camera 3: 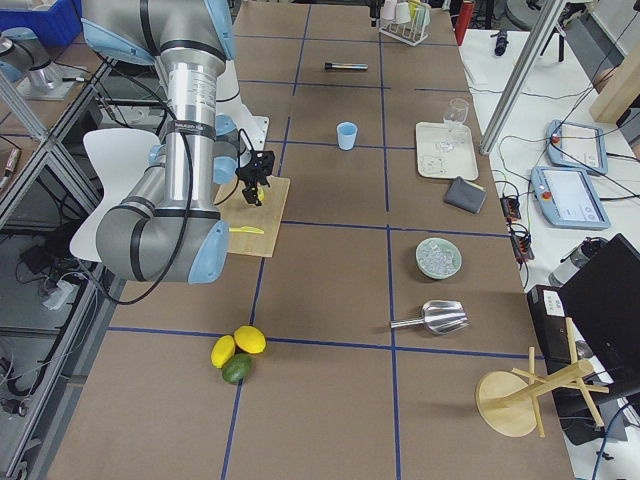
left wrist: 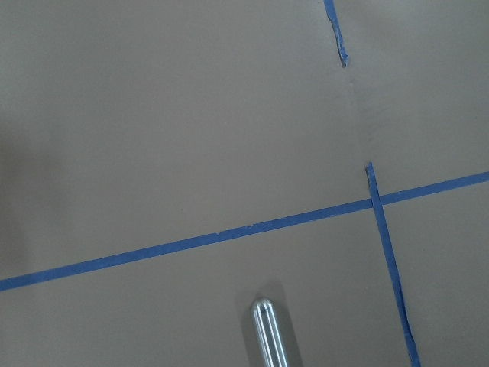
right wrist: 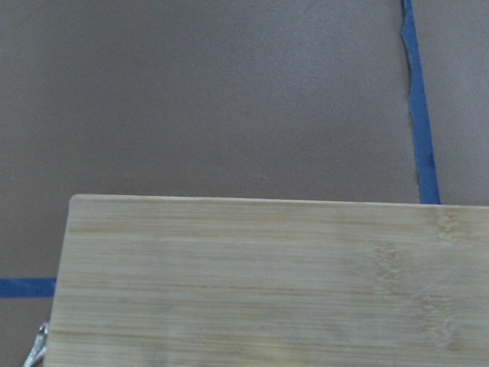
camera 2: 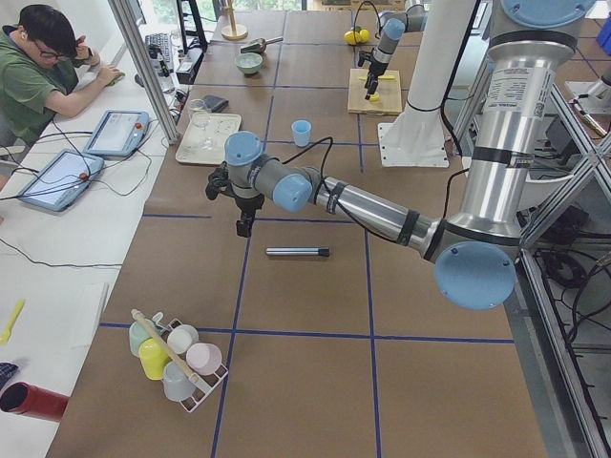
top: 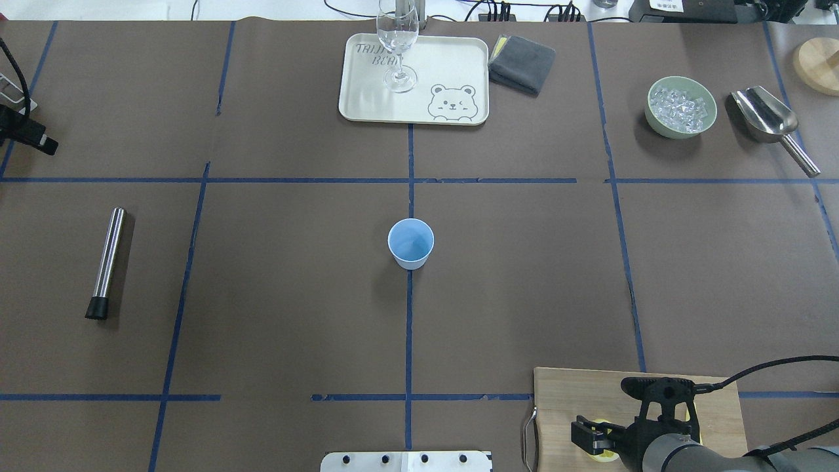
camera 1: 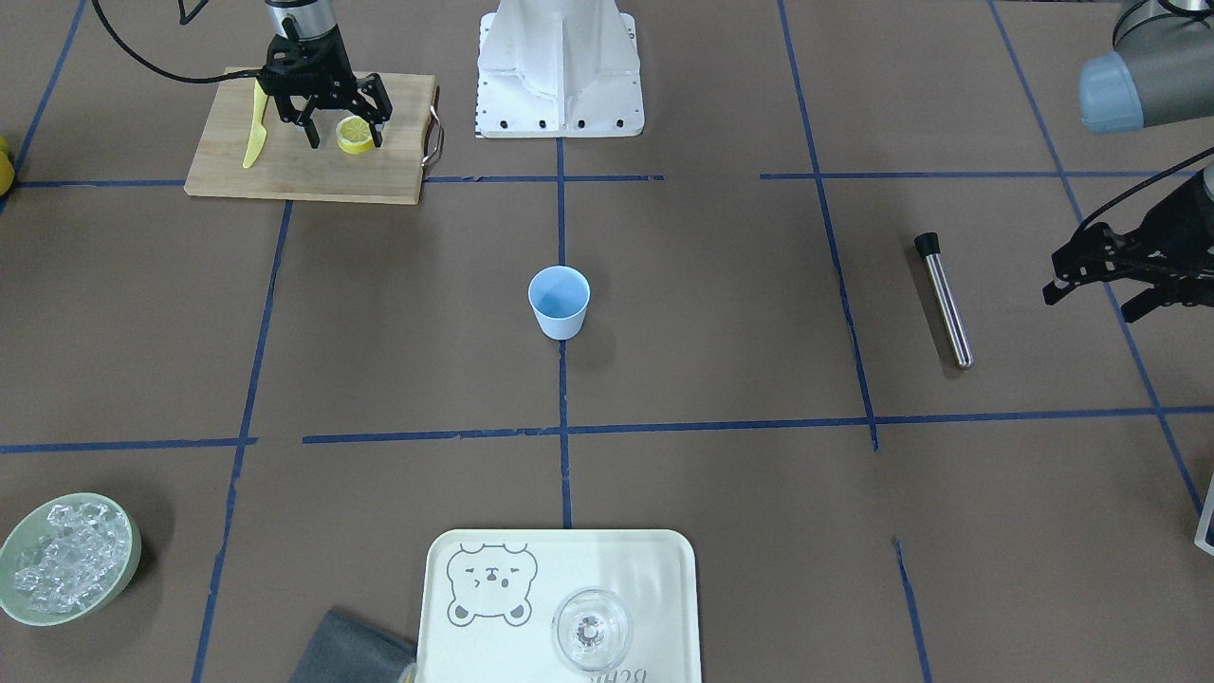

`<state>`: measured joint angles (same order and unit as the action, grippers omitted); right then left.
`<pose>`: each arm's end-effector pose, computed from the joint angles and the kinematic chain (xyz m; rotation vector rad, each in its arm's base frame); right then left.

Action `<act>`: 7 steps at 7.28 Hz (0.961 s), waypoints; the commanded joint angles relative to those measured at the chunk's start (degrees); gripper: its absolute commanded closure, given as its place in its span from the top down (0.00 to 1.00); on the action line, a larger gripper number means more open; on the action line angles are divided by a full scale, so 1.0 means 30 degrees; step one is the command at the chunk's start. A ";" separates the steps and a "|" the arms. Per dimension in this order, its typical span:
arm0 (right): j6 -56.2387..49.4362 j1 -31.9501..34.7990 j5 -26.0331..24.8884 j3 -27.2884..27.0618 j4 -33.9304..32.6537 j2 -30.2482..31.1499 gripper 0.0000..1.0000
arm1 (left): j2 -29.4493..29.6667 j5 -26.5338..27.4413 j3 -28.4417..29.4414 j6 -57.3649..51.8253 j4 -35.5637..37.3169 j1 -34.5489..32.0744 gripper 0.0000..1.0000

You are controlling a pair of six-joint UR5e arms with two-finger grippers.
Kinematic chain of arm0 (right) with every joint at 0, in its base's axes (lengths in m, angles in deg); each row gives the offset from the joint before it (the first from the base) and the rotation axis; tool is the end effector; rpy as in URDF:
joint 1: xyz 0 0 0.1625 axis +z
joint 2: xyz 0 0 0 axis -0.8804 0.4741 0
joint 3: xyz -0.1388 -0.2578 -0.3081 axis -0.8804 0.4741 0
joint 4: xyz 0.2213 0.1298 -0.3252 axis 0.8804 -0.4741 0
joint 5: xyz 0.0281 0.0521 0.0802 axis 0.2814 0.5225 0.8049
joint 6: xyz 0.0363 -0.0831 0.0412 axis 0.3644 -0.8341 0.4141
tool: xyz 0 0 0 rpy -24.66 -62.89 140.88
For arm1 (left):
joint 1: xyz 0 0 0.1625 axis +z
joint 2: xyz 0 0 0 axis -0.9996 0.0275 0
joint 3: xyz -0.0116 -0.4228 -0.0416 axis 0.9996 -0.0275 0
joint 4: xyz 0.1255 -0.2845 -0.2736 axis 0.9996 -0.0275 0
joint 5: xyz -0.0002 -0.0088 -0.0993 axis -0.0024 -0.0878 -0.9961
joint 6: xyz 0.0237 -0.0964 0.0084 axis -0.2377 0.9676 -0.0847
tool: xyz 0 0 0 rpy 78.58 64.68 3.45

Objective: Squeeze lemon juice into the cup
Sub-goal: 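Lower the right gripper and grasp one lemon slice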

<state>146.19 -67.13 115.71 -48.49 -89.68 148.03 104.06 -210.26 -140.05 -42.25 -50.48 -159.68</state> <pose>-0.4229 -0.1255 0.4145 0.2286 -0.7947 0.1361 0.1186 -0.5430 0.4609 0.1917 0.8976 0.1603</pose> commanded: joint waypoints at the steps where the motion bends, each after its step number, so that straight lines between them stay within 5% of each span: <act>1: 0.0023 -0.0470 -0.0119 -0.0095 0.0003 0.0039 1.00 | 0.0000 -0.0012 -0.0026 0.0029 0.0003 -0.0009 1.00; 7: 0.0052 -0.1147 -0.0676 -0.0125 -0.0055 -0.0078 1.00 | -0.0117 -0.0041 -0.0026 0.0059 -0.0026 -0.0009 1.00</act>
<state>146.34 -70.32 113.81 -48.86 -89.77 147.86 103.76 -210.35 -140.10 -42.14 -50.55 -159.70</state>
